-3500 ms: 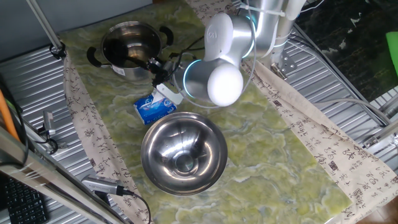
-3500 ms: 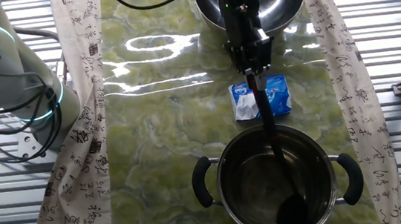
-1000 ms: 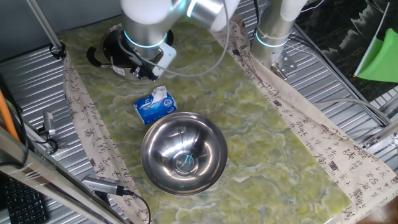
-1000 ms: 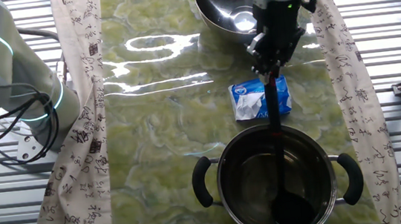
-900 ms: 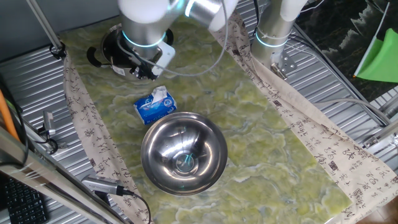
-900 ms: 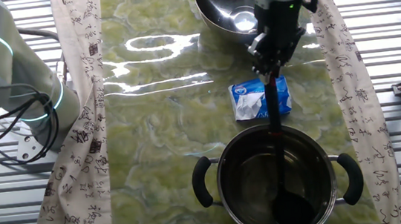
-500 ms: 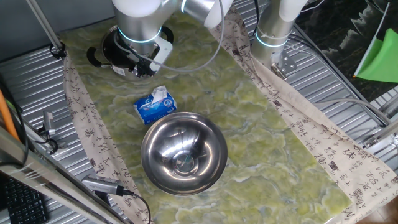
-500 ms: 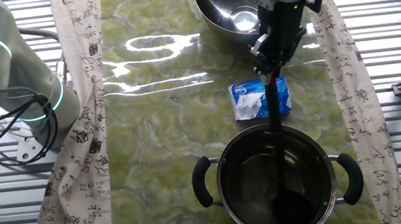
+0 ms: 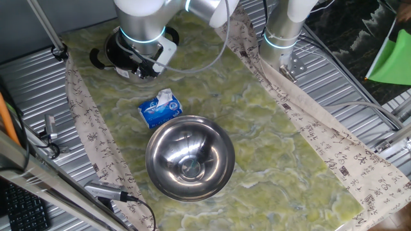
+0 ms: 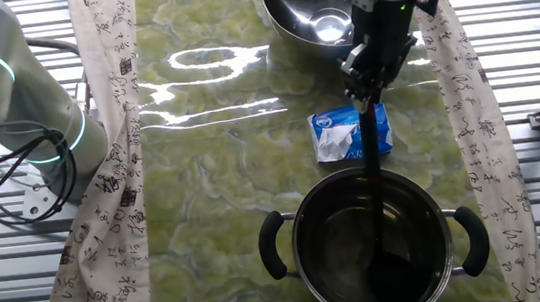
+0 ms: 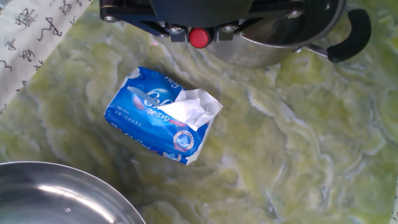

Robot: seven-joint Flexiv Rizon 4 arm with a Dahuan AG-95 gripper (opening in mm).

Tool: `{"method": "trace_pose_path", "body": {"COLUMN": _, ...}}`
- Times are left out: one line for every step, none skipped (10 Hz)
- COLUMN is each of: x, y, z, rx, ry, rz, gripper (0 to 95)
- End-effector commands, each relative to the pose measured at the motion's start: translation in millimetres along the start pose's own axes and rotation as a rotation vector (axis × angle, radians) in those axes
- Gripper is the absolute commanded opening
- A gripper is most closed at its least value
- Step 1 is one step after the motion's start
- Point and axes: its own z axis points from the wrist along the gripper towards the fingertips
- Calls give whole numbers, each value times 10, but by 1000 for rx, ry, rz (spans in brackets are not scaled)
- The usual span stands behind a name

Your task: Scoop water with a large spoon from one bowl to another

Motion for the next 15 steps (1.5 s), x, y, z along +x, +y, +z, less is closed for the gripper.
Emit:
{"method": "trace_pose_path", "body": {"x": 12, "y": -1, "z": -15, "rx": 2, "ry": 3, "rz": 2, "gripper": 0}}
{"method": "trace_pose_path", "body": {"x": 15, "y": -5, "z": -19, "rx": 2, "ry": 1, "rz": 1, "gripper": 0}}
{"method": "trace_pose_path", "body": {"x": 26, "y": -9, "z": -32, "rx": 0, "ry": -3, "rz": 0, "gripper": 0}}
{"method": "trace_pose_path", "body": {"x": 33, "y": -12, "z": -41, "rx": 1, "ry": -7, "rz": 2, "gripper": 0}}
{"method": "trace_pose_path", "body": {"x": 33, "y": -13, "z": -43, "rx": 2, "ry": -7, "rz": 4, "gripper": 0}}
{"method": "trace_pose_path", "body": {"x": 33, "y": -14, "z": -47, "rx": 5, "ry": -2, "rz": 5, "gripper": 0}}
{"method": "trace_pose_path", "body": {"x": 33, "y": -16, "z": -48, "rx": 7, "ry": 0, "rz": 4, "gripper": 0}}
{"method": "trace_pose_path", "body": {"x": 34, "y": -16, "z": -49, "rx": 8, "ry": 1, "rz": 4, "gripper": 0}}
{"method": "trace_pose_path", "body": {"x": 36, "y": -23, "z": -57, "rx": 9, "ry": 1, "rz": 2, "gripper": 190}}
{"method": "trace_pose_path", "body": {"x": 39, "y": -30, "z": -63, "rx": 10, "ry": 1, "rz": -2, "gripper": 190}}
{"method": "trace_pose_path", "body": {"x": 41, "y": -37, "z": -69, "rx": 10, "ry": 2, "rz": -8, "gripper": 380}}
{"method": "trace_pose_path", "body": {"x": 42, "y": -41, "z": -74, "rx": 10, "ry": 2, "rz": -11, "gripper": 380}}
{"method": "trace_pose_path", "body": {"x": 43, "y": -44, "z": -78, "rx": 15, "ry": 3, "rz": -16, "gripper": 570}}
{"method": "trace_pose_path", "body": {"x": 52, "y": -69, "z": -98, "rx": 14, "ry": 3, "rz": -28, "gripper": 570}}
{"method": "trace_pose_path", "body": {"x": 58, "y": -87, "z": -113, "rx": 14, "ry": 3, "rz": -29, "gripper": 570}}
